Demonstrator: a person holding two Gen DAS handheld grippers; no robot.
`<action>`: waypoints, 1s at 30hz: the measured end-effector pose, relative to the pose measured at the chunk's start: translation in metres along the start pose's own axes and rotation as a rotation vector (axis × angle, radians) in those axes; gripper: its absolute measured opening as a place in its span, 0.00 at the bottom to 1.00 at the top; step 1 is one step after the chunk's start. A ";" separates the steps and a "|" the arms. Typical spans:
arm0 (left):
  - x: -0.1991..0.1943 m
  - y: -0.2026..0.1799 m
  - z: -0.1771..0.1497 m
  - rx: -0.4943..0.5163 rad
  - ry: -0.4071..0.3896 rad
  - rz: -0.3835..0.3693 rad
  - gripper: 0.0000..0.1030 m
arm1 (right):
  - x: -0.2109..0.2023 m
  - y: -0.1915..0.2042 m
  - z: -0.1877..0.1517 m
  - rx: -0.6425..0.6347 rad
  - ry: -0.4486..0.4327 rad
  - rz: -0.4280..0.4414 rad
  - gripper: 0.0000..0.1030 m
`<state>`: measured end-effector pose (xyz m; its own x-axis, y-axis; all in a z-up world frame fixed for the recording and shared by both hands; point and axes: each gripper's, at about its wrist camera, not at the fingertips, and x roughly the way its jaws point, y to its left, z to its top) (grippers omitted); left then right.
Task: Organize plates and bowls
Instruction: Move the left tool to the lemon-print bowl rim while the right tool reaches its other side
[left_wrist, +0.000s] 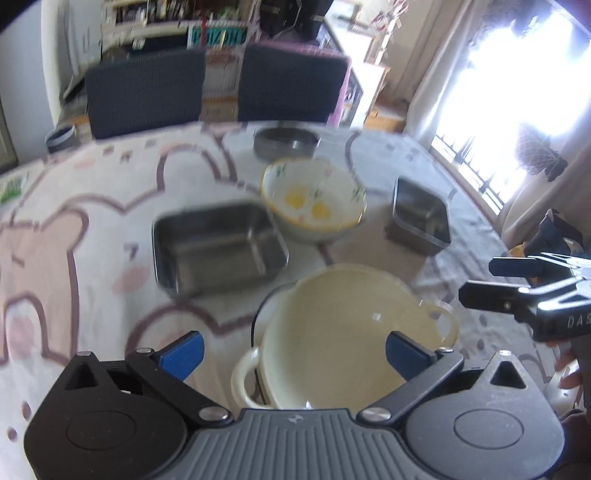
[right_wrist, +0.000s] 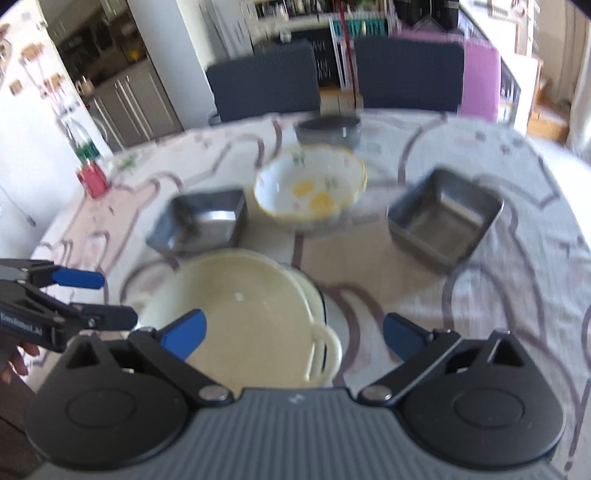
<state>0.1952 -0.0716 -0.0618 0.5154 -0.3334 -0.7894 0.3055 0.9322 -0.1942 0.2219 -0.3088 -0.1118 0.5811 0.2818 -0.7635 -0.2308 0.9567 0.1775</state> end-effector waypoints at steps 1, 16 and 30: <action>-0.005 -0.002 0.004 0.011 -0.025 0.001 1.00 | -0.005 0.000 0.004 0.005 -0.022 0.005 1.00; 0.033 0.004 0.123 0.039 -0.213 -0.001 0.77 | 0.029 -0.051 0.113 0.195 -0.165 -0.058 0.73; 0.167 0.055 0.146 -0.034 -0.032 -0.053 0.32 | 0.139 -0.090 0.117 0.390 -0.002 -0.067 0.34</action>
<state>0.4148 -0.0967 -0.1197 0.5250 -0.3864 -0.7584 0.3057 0.9172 -0.2557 0.4150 -0.3477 -0.1611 0.5865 0.2175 -0.7802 0.1215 0.9287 0.3502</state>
